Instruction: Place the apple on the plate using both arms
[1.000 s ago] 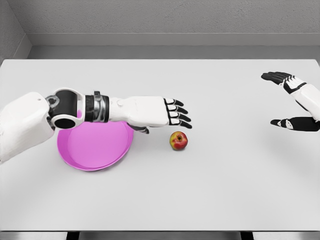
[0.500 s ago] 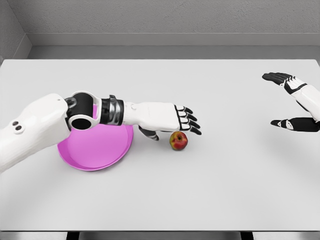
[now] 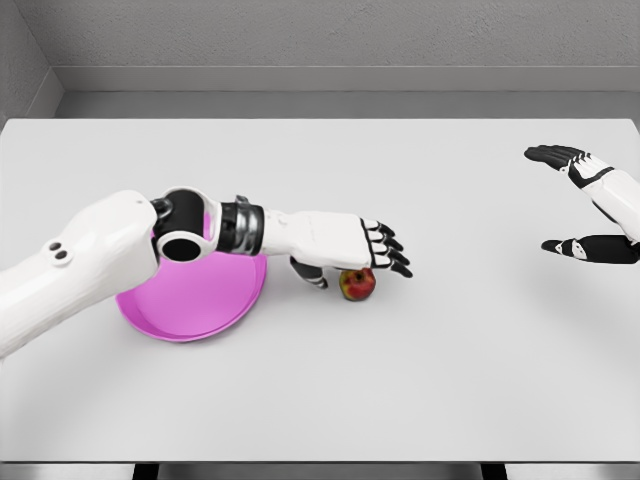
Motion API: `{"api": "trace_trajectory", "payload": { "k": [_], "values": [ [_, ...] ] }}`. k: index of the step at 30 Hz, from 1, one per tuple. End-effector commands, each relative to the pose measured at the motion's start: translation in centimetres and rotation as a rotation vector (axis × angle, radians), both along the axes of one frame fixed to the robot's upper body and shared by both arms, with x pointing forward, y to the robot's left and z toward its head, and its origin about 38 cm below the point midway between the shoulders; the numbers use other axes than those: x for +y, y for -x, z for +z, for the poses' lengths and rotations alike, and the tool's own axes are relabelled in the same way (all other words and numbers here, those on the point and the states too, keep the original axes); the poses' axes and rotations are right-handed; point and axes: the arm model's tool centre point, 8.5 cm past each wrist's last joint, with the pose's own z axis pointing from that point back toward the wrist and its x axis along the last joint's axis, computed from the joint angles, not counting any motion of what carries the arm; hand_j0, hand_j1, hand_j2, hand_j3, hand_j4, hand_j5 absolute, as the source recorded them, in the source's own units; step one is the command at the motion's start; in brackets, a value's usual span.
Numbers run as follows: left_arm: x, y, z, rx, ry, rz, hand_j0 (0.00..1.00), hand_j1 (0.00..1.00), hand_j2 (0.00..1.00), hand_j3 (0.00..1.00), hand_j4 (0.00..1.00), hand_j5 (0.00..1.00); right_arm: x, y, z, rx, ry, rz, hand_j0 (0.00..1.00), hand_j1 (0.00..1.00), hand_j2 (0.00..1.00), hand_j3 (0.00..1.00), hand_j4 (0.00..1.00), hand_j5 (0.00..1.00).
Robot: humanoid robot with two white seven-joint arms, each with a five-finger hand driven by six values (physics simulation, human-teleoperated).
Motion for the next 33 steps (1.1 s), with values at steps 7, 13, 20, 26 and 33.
{"api": "trace_trajectory", "payload": {
  "k": [7,13,20,26,33],
  "values": [
    [-0.7,0.3,-0.2,0.014,0.002,-0.014,1.0,1.0,1.0,1.0,1.0,1.0,0.0,0.0,0.1,-0.001,-0.007,0.001,1.0,1.0,1.0,1.0,1.0,1.0],
    [-0.6,0.5,-0.7,0.025,-0.058,-0.023,0.79,0.79,0.79,0.79,0.79,0.79,0.0,0.0,0.1,-0.001,-0.009,0.001,1.0,1.0,1.0,1.0,1.0,1.0],
    [-0.5,0.5,-0.8,0.028,-0.079,-0.026,0.73,0.73,0.73,0.73,0.73,0.73,0.0,0.0,0.1,-0.001,-0.009,0.001,1.0,1.0,1.0,1.0,1.0,1.0],
    [-0.5,0.6,-1.2,0.034,-0.094,-0.029,0.71,0.71,0.71,0.71,0.71,0.71,0.0,0.0,0.1,-0.001,-0.009,0.001,1.0,1.0,1.0,1.0,1.0,1.0],
    [-0.4,0.6,-1.2,0.034,-0.094,-0.025,0.71,0.71,0.71,0.71,0.71,0.71,0.0,0.0,0.1,-0.001,-0.009,0.001,1.0,1.0,1.0,1.0,1.0,1.0]
  ]
}}
